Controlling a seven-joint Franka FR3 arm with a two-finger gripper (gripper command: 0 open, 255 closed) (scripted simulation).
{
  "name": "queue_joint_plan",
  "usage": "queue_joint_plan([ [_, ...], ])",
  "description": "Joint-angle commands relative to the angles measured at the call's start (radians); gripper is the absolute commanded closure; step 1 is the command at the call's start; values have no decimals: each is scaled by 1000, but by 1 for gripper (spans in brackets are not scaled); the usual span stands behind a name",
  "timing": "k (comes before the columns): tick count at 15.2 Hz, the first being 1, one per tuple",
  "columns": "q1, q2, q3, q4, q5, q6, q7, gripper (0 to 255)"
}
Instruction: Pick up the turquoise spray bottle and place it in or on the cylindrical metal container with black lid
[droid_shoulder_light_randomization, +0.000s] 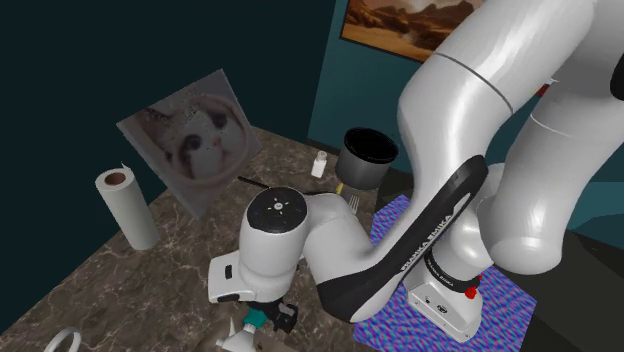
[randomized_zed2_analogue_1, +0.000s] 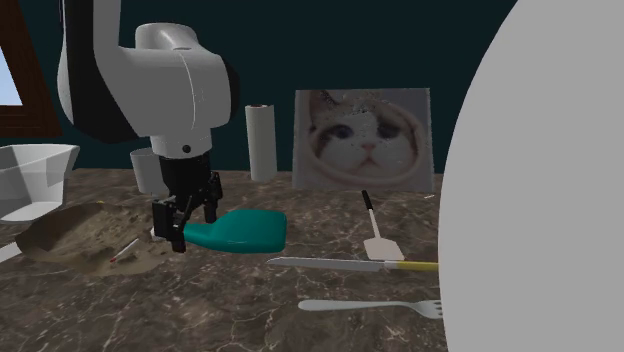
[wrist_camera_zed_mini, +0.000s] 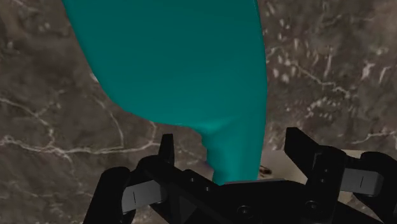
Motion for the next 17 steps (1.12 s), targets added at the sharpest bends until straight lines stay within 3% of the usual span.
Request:
queue_joint_plan([
  [1, 20, 45, -30, 7, -58, 30, 40, 0],
  [9, 22, 44, -31, 7, -57, 30, 39, 0],
  [10, 22, 44, -31, 7, -57, 30, 39, 255],
  [17, 20, 43, -31, 6, -56, 30, 36, 255],
])
